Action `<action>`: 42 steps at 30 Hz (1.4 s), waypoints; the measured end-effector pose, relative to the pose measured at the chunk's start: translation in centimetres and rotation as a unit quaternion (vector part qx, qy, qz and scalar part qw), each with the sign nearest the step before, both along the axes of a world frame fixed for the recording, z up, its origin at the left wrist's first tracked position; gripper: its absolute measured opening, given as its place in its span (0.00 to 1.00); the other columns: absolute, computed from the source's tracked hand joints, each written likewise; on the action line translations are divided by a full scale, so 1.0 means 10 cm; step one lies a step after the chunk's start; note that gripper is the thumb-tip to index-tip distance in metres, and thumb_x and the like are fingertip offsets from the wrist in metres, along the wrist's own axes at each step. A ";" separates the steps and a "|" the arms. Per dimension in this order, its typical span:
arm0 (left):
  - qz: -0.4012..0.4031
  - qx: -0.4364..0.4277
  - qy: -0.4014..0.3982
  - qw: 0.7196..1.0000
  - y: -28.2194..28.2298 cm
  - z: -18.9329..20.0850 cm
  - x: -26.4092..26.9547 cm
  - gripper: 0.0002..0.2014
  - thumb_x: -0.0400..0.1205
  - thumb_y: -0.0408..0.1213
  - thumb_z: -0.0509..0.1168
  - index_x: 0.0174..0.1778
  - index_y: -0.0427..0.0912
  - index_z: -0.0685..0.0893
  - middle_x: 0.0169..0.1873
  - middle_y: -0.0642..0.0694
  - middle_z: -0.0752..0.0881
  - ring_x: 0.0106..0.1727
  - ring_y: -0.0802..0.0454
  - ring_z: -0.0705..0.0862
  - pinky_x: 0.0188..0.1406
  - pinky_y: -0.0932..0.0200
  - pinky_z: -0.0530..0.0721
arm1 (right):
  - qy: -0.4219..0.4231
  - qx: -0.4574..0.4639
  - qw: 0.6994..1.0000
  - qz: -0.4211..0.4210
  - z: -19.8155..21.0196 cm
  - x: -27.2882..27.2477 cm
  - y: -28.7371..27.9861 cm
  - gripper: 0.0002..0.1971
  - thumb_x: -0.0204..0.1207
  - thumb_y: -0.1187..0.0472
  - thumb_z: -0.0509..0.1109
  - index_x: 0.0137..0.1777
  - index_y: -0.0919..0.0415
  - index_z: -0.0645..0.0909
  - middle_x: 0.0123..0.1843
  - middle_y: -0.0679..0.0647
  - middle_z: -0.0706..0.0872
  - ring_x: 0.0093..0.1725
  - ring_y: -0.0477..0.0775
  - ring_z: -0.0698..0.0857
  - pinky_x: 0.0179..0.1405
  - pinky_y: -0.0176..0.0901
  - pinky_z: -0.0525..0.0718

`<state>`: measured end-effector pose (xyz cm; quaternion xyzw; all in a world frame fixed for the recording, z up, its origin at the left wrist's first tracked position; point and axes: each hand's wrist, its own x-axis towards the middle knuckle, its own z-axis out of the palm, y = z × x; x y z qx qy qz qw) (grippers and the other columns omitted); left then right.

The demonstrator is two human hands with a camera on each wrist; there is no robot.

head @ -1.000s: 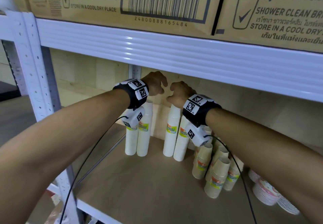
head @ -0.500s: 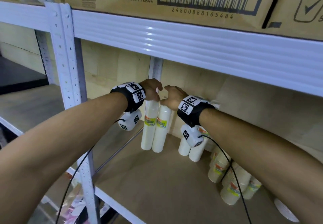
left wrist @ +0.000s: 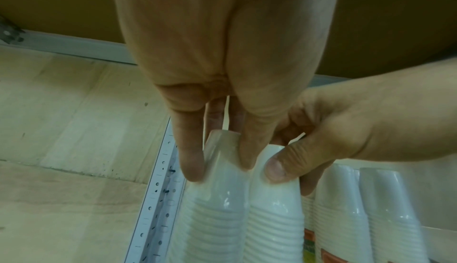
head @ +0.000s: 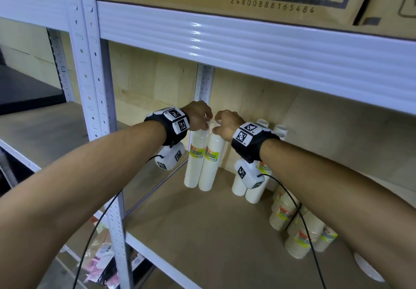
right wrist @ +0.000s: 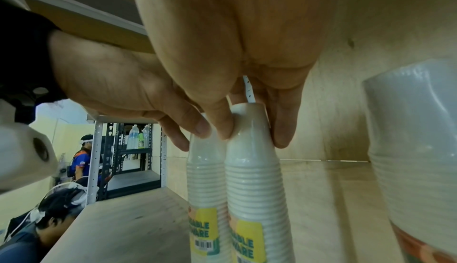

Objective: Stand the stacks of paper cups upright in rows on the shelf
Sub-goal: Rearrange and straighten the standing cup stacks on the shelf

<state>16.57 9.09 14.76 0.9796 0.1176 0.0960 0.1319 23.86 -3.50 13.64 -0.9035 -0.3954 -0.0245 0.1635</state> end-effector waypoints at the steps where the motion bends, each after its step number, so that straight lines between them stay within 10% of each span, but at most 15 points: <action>1: -0.002 0.001 0.002 1.000 -0.02 0.01 -0.01 0.23 0.80 0.35 0.71 0.72 0.42 0.80 0.71 0.43 0.76 0.71 0.45 0.75 0.58 0.60 0.73 | 0.004 0.005 1.000 0.001 0.00 -0.01 -0.02 0.16 0.75 0.60 0.73 0.60 0.67 0.81 0.58 0.60 0.85 0.56 0.62 0.85 0.53 0.50 0.85; 18: -0.069 -0.050 0.041 0.996 -0.61 0.18 -0.01 0.20 0.78 0.32 0.71 0.68 0.40 0.83 0.58 0.45 0.81 0.48 0.45 0.84 0.45 0.52 0.88 | 0.003 -0.021 0.999 -0.028 0.21 -0.11 -0.72 0.23 0.72 0.56 0.77 0.67 0.59 0.82 0.66 0.56 0.83 0.63 0.57 0.83 0.60 0.46 0.83; 42: -0.135 -0.100 0.056 0.984 -1.13 0.14 0.39 0.20 0.78 0.30 0.73 0.67 0.41 0.83 0.63 0.41 0.83 0.51 0.42 0.87 0.44 0.54 0.90 | 0.002 -0.043 0.997 -0.069 0.23 0.02 -1.39 0.20 0.71 0.60 0.78 0.63 0.58 0.85 0.63 0.55 0.83 0.58 0.55 0.82 0.52 0.43 0.80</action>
